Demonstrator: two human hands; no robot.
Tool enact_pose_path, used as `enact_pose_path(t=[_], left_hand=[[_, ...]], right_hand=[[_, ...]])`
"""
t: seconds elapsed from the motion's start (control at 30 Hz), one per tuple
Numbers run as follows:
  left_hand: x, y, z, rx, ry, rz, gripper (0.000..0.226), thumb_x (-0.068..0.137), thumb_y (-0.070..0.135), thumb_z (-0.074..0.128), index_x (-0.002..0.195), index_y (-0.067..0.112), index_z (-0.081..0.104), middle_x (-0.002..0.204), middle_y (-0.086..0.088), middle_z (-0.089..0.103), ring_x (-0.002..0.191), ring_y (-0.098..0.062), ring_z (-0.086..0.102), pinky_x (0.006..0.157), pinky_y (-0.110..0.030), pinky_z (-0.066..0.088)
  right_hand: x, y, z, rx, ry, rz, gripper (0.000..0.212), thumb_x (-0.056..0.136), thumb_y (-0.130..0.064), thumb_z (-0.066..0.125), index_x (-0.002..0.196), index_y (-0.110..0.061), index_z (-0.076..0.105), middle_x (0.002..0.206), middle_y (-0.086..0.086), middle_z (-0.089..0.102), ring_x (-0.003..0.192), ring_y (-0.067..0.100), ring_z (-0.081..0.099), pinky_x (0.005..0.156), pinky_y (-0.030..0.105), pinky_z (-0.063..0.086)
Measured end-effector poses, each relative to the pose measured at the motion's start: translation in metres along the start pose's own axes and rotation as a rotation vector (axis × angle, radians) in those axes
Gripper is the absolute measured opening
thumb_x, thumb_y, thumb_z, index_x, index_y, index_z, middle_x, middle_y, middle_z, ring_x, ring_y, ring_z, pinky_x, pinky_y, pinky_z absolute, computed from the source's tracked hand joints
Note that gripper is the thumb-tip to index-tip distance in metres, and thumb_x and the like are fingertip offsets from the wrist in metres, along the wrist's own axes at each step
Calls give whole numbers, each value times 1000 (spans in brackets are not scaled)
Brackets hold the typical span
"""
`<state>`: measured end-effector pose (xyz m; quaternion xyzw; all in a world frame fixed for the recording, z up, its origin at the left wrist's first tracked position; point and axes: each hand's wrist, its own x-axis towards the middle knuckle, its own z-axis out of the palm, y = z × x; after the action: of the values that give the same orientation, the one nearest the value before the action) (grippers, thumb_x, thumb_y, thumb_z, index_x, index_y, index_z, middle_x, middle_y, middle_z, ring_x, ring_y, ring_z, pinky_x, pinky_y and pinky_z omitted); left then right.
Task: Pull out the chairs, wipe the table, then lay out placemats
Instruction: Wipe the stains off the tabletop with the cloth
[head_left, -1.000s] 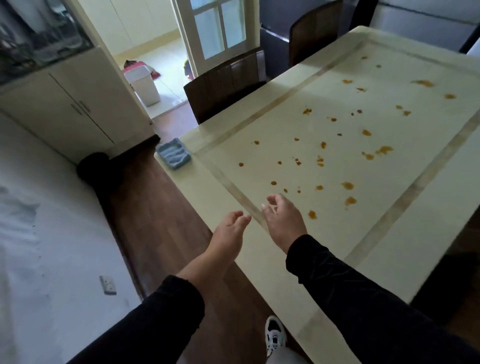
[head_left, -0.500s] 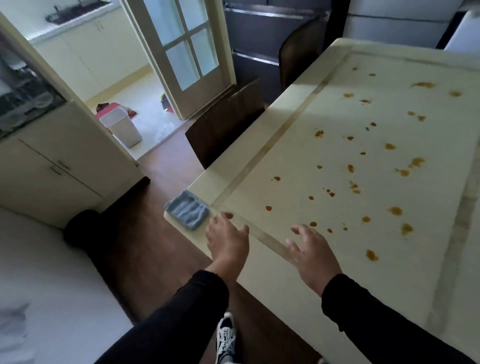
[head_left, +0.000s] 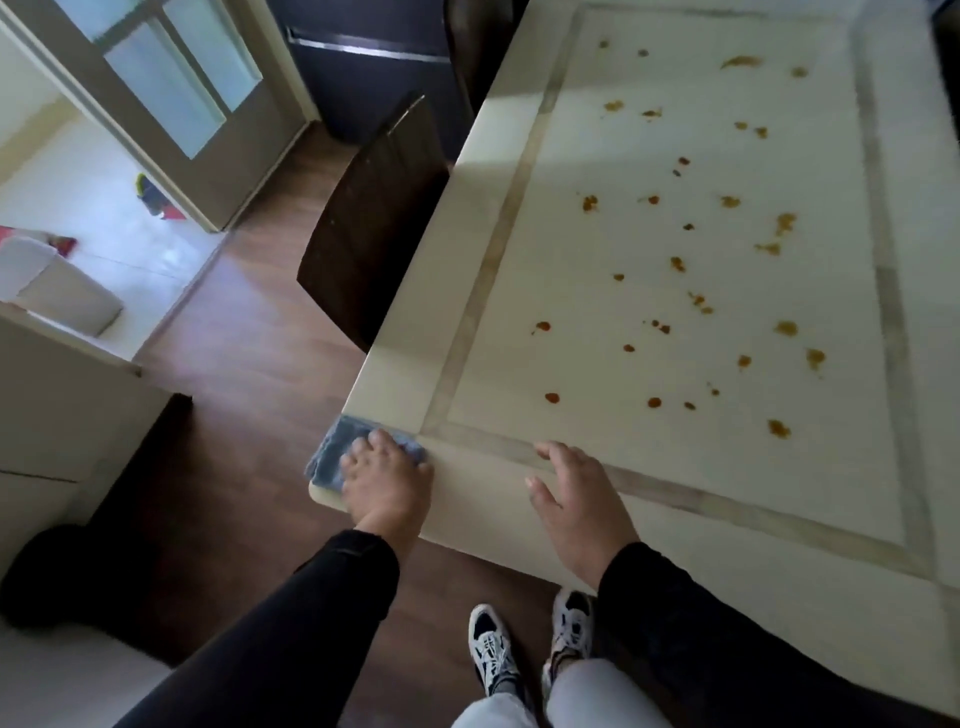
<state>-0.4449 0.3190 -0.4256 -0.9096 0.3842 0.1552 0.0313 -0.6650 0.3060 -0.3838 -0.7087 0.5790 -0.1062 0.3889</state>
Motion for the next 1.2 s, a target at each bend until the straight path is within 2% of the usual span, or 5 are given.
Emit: enact_pose_path(t=[0.37, 0.57, 0.77, 0.93, 1.2], left_hand=[[-15, 68, -28, -48, -63, 410, 25, 95, 33, 50, 110, 14, 53, 110, -4, 56, 100, -24, 56, 78, -33, 44], [-37, 112, -2, -258, -463, 494, 30, 90, 47, 51, 99, 21, 62, 90, 5, 65, 83, -17, 63, 68, -30, 49], [35, 91, -9, -463, -96, 511, 18, 92, 19, 51, 108, 20, 59, 108, -4, 59, 101, -25, 54, 83, -37, 44], [77, 83, -1, -345, 37, 666, 40, 90, 11, 47, 129, 16, 55, 132, -6, 55, 126, -25, 43, 106, -40, 40], [95, 96, 41, -256, 61, 875, 55, 95, 10, 45, 150, 13, 42, 158, -2, 37, 150, -21, 21, 123, -38, 18]], right_hand=[[26, 10, -12, -14, 16, 20, 41, 101, -29, 50, 138, -13, 51, 137, 4, 56, 129, 18, 46, 107, 29, 37], [33, 20, -24, -59, 180, 64, 38, 100, -25, 51, 136, -13, 55, 132, 4, 59, 126, 18, 48, 106, 28, 39], [36, 17, 2, -259, 239, -130, 38, 90, -21, 54, 124, -8, 64, 120, 8, 66, 115, 27, 57, 101, 42, 49], [52, 7, 45, -506, -8, -439, 48, 89, -24, 44, 132, -13, 61, 140, 6, 59, 137, 26, 47, 113, 45, 38], [54, 38, 72, -693, -186, -387, 83, 92, -51, 42, 160, -15, 10, 168, 4, 7, 154, 26, 1, 121, 47, 7]])
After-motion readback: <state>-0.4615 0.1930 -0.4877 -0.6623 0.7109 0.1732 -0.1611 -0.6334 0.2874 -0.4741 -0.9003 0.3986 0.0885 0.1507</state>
